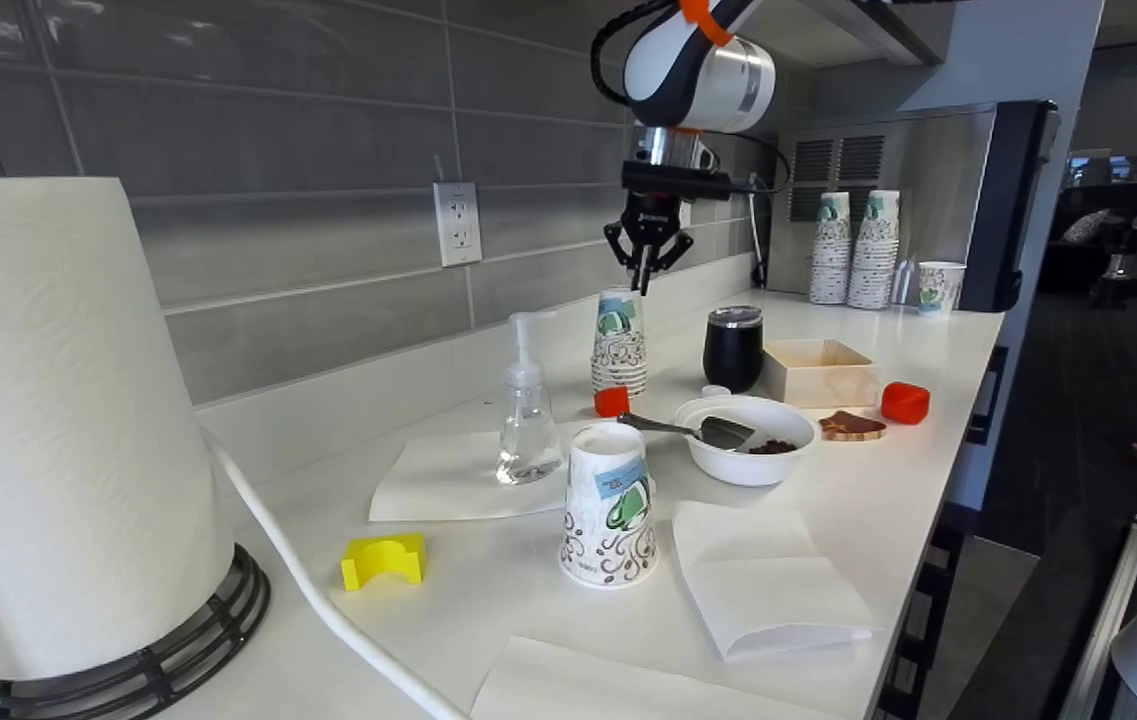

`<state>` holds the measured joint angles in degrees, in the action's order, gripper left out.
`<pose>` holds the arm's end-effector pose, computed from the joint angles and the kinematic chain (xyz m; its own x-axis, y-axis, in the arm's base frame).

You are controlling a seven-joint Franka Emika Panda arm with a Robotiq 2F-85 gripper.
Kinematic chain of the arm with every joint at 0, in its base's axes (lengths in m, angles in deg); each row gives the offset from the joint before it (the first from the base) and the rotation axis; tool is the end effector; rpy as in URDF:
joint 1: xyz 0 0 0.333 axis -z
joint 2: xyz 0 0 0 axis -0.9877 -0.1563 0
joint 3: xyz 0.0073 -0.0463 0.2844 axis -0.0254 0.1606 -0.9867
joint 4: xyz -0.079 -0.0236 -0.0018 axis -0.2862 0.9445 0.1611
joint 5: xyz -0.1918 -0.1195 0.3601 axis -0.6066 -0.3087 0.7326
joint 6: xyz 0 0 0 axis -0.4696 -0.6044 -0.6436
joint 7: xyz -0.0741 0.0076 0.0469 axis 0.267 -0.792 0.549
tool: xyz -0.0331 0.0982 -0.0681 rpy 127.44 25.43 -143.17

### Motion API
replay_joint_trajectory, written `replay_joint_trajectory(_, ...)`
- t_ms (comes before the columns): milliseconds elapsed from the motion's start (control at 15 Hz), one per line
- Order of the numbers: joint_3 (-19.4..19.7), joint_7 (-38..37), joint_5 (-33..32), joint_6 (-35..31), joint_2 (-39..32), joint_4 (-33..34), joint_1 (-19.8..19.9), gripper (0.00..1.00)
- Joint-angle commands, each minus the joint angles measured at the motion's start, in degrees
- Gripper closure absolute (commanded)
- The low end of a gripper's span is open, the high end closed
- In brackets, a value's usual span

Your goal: Move two cups from the right pile to the left pile

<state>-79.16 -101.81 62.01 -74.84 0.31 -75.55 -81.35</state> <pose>0.6231 -0.0276 0.3245 0.7873 -0.6040 0.1237 -0.5881 -0.7960 -0.1435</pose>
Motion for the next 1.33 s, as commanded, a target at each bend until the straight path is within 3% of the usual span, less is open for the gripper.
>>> replay_joint_trajectory(0,0.12,-0.17,0.53,-0.32,0.22,-0.15,0.0,1.0)
replay_joint_trajectory(600,-0.17,-0.4,0.0,0.45,5.68,-4.42,-0.28,0.99)
replay_joint_trajectory(1267,-1.41,-1.5,-0.68,-0.82,16.8,-12.89,0.66,0.99)
